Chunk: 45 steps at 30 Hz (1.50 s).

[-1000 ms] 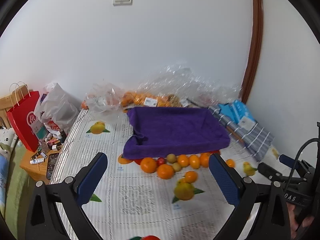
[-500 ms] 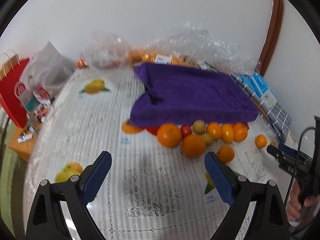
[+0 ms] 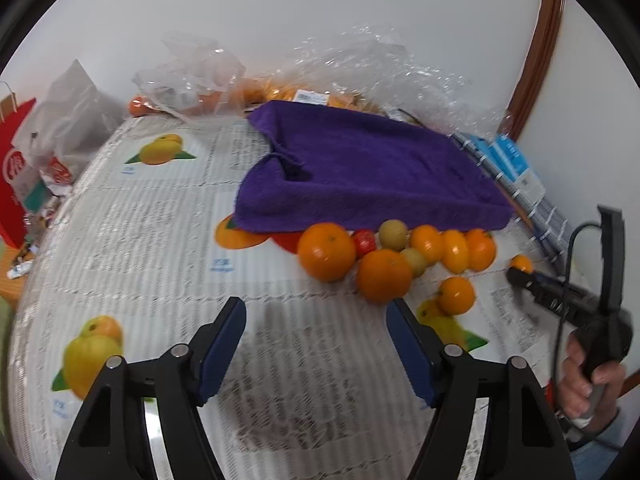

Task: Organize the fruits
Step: 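Grasp the lone orange with the right tool while the left tool grasps a large orange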

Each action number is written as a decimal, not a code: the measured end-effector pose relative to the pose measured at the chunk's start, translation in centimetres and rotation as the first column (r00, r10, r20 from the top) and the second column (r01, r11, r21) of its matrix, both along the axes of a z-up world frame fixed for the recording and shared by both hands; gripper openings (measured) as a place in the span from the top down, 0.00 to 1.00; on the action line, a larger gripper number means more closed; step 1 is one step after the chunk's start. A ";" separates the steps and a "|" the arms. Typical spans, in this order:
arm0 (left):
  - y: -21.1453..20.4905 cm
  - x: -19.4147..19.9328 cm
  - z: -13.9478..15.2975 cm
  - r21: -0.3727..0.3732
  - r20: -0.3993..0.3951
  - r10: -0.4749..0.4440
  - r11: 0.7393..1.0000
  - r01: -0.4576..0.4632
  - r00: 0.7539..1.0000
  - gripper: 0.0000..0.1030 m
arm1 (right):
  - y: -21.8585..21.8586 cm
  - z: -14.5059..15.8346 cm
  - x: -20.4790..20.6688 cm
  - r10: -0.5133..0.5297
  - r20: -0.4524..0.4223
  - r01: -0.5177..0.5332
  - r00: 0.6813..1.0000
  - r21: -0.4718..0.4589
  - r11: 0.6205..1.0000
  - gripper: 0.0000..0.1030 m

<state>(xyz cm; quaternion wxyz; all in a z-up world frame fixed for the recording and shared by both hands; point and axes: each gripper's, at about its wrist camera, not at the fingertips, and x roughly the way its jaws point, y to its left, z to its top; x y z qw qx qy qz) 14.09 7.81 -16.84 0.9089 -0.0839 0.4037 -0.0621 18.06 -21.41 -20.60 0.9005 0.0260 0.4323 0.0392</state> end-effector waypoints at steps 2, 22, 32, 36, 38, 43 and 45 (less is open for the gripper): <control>-0.1 0.5 0.1 -0.014 0.018 -0.003 1.000 0.003 1.000 0.34 | 0.0 -0.1 -0.6 0.007 0.015 -0.007 1.000 -0.002 1.000 0.66; 0.8 4.6 -2.2 -0.170 0.033 -0.037 0.985 0.042 0.999 0.64 | 0.2 -0.1 -1.7 -0.040 0.023 0.040 0.999 -0.044 0.998 0.66; 2.4 3.3 -2.2 -0.197 0.040 0.005 0.980 0.003 0.999 0.67 | 0.3 -0.4 -1.5 -0.029 0.009 0.029 1.000 -0.050 0.998 0.63; 2.2 3.4 -2.3 -0.199 0.028 -0.005 0.980 0.010 1.000 0.65 | 0.4 -0.5 -1.5 -0.028 0.008 0.028 1.000 -0.054 0.998 0.63; 2.0 3.6 -2.3 -0.182 0.030 -0.001 0.983 0.007 1.000 0.59 | 0.3 -0.5 -1.5 -0.026 0.008 0.027 1.000 -0.050 0.998 0.62; 1.8 5.1 -2.9 -0.237 -0.020 -0.032 0.971 0.027 0.999 0.54 | 0.5 -0.5 -1.5 -0.024 0.007 0.024 1.000 -0.064 0.998 0.62; 1.7 5.4 -2.9 -0.247 -0.018 -0.036 0.969 0.030 0.999 0.55 | 0.5 -0.5 -1.4 -0.024 0.007 0.025 1.000 -0.058 0.998 0.62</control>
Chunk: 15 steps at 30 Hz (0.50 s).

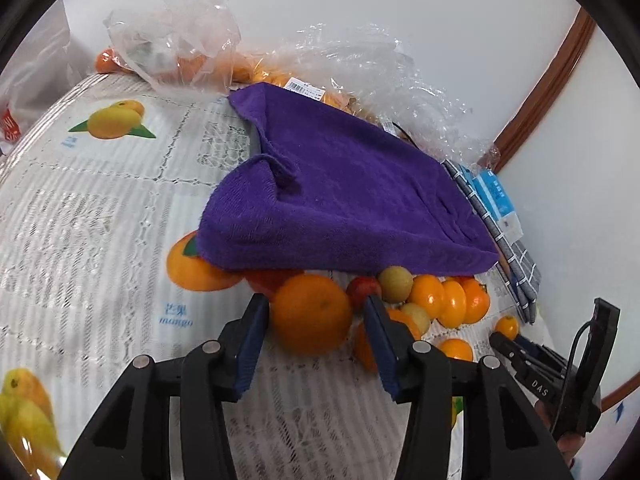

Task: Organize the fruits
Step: 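Grasp the lone orange with the right tool while the left tool grasps a large orange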

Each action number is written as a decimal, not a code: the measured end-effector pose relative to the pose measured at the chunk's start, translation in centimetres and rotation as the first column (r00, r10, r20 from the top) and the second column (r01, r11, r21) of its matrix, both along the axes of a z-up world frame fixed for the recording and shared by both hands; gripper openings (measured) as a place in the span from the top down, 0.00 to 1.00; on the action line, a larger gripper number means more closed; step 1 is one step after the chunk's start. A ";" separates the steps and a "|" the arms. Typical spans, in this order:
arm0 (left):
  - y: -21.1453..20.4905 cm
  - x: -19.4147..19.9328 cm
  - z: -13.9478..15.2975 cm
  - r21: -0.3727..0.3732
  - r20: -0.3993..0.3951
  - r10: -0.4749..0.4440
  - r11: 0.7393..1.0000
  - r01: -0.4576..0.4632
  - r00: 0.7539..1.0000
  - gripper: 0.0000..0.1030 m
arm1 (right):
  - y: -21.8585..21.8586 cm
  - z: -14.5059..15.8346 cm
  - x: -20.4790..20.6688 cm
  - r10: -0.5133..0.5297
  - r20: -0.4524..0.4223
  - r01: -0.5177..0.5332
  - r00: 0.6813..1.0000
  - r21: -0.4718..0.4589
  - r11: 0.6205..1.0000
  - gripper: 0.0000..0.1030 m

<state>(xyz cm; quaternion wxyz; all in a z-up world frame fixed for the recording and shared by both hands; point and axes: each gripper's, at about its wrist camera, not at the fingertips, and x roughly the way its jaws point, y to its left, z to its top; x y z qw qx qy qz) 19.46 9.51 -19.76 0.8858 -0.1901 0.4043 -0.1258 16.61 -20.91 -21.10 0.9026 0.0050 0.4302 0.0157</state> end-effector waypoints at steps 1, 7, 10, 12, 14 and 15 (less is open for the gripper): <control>0.0 0.0 -0.1 -0.010 0.002 -0.007 1.000 0.007 1.000 0.56 | 0.0 0.0 0.0 0.000 0.000 0.000 1.000 0.004 1.000 0.62; 0.5 -1.4 0.3 -0.008 0.042 0.029 1.000 -0.029 0.999 0.63 | -0.7 0.2 -0.1 -0.001 0.013 0.000 1.000 0.054 0.999 0.66; 0.9 -2.1 0.3 0.031 0.043 0.066 0.997 -0.067 0.997 0.63 | -0.8 0.2 -0.3 0.017 0.019 -0.019 1.000 0.081 0.997 0.66; 0.9 -2.0 0.2 0.039 0.032 0.068 0.997 -0.069 0.997 0.63 | -0.7 0.1 -0.2 0.021 0.011 -0.022 1.000 0.070 0.997 0.66; 0.8 -1.8 0.2 0.050 0.027 0.067 0.996 -0.068 0.997 0.62 | -0.4 0.1 -0.2 0.024 0.008 -0.025 1.000 0.054 0.998 0.66; 0.6 -1.6 0.2 0.064 0.017 0.061 0.996 -0.062 0.998 0.60 | -0.3 0.1 -0.2 0.024 0.007 -0.025 1.000 0.048 0.999 0.66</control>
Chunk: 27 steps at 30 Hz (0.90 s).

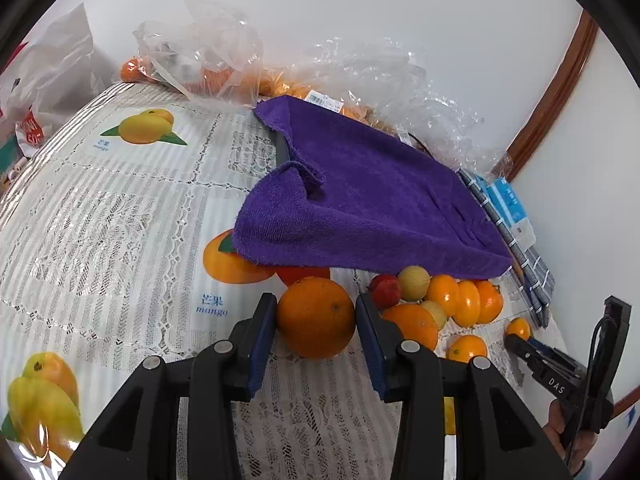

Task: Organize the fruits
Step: 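Grasp the lone orange with the right tool while the left tool grasps a large orange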

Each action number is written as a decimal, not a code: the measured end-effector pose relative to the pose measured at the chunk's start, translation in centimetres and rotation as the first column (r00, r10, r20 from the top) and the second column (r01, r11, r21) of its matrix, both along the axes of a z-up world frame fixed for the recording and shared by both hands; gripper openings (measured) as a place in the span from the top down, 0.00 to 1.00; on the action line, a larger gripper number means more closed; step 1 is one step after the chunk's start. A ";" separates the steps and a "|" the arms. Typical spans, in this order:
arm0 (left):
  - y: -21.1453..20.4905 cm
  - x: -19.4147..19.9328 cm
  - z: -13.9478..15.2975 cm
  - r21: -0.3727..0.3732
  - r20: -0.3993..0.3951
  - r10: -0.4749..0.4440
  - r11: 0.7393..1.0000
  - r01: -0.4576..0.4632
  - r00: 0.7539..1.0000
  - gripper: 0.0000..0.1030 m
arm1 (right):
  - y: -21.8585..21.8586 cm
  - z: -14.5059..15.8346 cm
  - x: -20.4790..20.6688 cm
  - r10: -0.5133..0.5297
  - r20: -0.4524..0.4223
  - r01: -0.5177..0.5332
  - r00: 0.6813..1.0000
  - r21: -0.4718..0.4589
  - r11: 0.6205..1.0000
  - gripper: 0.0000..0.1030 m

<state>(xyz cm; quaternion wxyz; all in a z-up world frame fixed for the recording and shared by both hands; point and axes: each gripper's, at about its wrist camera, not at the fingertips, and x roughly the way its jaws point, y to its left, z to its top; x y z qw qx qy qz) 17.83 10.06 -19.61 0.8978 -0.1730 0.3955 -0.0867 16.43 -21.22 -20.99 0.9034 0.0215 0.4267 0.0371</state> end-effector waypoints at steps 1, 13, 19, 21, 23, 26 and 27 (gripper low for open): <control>-0.3 0.1 -0.1 0.018 -0.006 -0.006 1.000 0.007 1.000 0.59 | 0.0 0.0 0.0 0.000 0.000 0.000 1.000 -0.002 1.000 0.66; 0.0 -0.3 0.2 -0.024 0.034 -0.003 1.000 0.004 0.999 0.63 | -0.1 -0.1 -0.1 0.004 0.003 -0.004 1.000 0.010 1.000 0.67; -0.5 -0.8 1.0 -0.020 0.087 -0.024 0.999 0.026 0.996 0.63 | -0.7 0.3 -0.5 0.000 0.035 -0.002 0.999 0.044 0.999 0.67; -0.4 -0.7 1.0 -0.024 0.086 -0.018 0.999 0.020 0.996 0.63 | -0.9 0.4 -0.6 -0.003 0.037 0.001 0.999 0.058 0.998 0.67; -0.2 -0.6 0.9 -0.030 0.074 -0.011 0.999 0.013 0.997 0.63 | -0.9 0.2 -0.3 -0.010 0.021 0.009 1.000 0.056 0.998 0.67; 0.0 -0.6 0.7 -0.041 0.061 0.000 0.999 0.002 0.998 0.63 | -0.5 -0.1 -0.1 -0.008 0.003 0.008 1.000 0.030 1.000 0.66; 0.1 -0.6 0.7 -0.045 0.063 0.004 0.999 -0.001 0.998 0.63 | -0.4 -0.2 0.0 -0.006 -0.001 0.006 1.000 0.020 1.000 0.66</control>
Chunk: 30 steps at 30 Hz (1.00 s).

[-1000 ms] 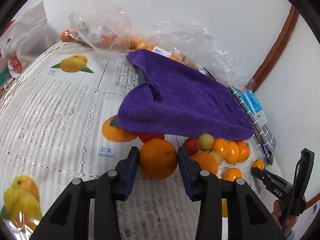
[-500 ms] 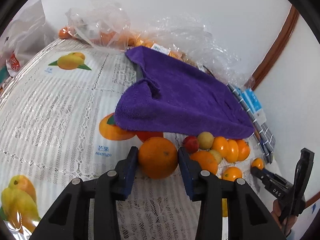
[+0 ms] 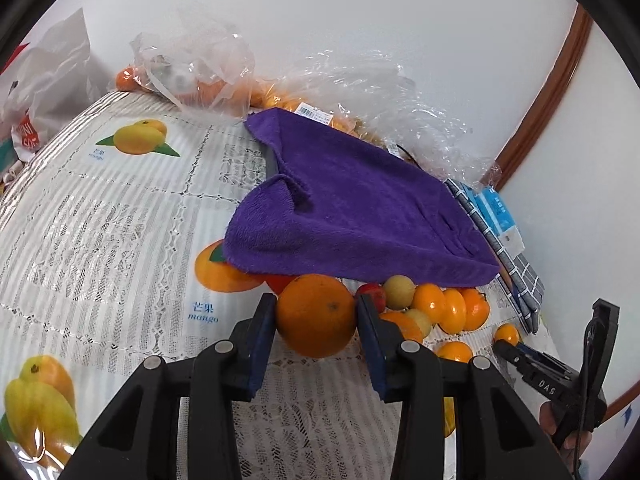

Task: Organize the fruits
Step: 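Grasp the lone orange with the right tool while the left tool grasps a large orange, then lift both held oranges and carry them over the purple towel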

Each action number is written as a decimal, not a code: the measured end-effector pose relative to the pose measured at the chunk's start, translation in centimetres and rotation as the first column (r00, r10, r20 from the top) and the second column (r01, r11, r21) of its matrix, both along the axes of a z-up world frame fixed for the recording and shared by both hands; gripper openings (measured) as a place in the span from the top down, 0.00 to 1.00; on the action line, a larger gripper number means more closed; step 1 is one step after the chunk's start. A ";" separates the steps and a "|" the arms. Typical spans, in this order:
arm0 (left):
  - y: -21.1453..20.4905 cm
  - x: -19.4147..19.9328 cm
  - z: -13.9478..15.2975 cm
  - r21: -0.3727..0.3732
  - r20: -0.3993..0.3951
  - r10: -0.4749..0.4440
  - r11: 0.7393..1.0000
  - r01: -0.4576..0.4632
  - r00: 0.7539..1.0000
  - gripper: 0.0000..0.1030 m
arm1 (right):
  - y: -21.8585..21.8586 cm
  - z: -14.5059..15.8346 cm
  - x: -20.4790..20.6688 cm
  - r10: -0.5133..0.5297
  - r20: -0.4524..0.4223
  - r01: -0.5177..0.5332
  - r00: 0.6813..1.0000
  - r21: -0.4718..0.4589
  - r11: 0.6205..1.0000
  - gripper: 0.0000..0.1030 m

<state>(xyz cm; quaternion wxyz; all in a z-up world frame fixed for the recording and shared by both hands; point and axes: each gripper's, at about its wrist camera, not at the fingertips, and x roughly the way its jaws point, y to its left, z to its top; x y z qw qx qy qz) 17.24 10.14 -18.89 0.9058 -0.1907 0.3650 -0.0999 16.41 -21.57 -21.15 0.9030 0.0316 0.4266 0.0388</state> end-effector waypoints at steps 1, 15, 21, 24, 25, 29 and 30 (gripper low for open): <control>0.0 -0.1 0.0 0.000 0.003 0.001 1.000 -0.001 1.000 0.63 | 0.2 0.0 0.0 -0.001 0.001 0.001 1.000 -0.012 1.000 0.66; -0.4 -1.0 1.4 0.008 0.075 -0.010 1.000 0.009 0.997 0.63 | -0.7 1.0 -1.1 -0.037 0.075 0.035 0.996 0.031 0.999 0.67; -1.5 -0.3 3.6 0.043 0.063 0.000 0.999 -0.003 0.998 0.63 | -0.6 3.0 -0.3 -0.039 0.097 0.032 0.995 0.063 0.997 0.67; -2.5 0.8 5.7 0.072 0.079 0.002 0.997 -0.008 0.997 0.63 | -0.3 5.2 0.7 -0.027 0.153 0.018 0.988 0.057 0.998 0.67; -2.8 1.4 6.5 0.078 0.089 0.008 0.997 -0.015 0.996 0.63 | 0.0 6.1 1.4 -0.022 0.176 0.012 0.984 0.056 0.998 0.67; -4.0 4.2 8.5 0.054 0.123 0.021 0.998 -0.028 0.992 0.62 | 1.3 8.4 4.0 -0.001 0.237 -0.012 0.972 0.055 0.998 0.67; -4.4 5.0 8.8 0.052 0.129 0.023 0.998 -0.029 0.991 0.62 | 1.7 9.0 5.0 0.004 0.251 -0.019 0.968 0.058 0.998 0.67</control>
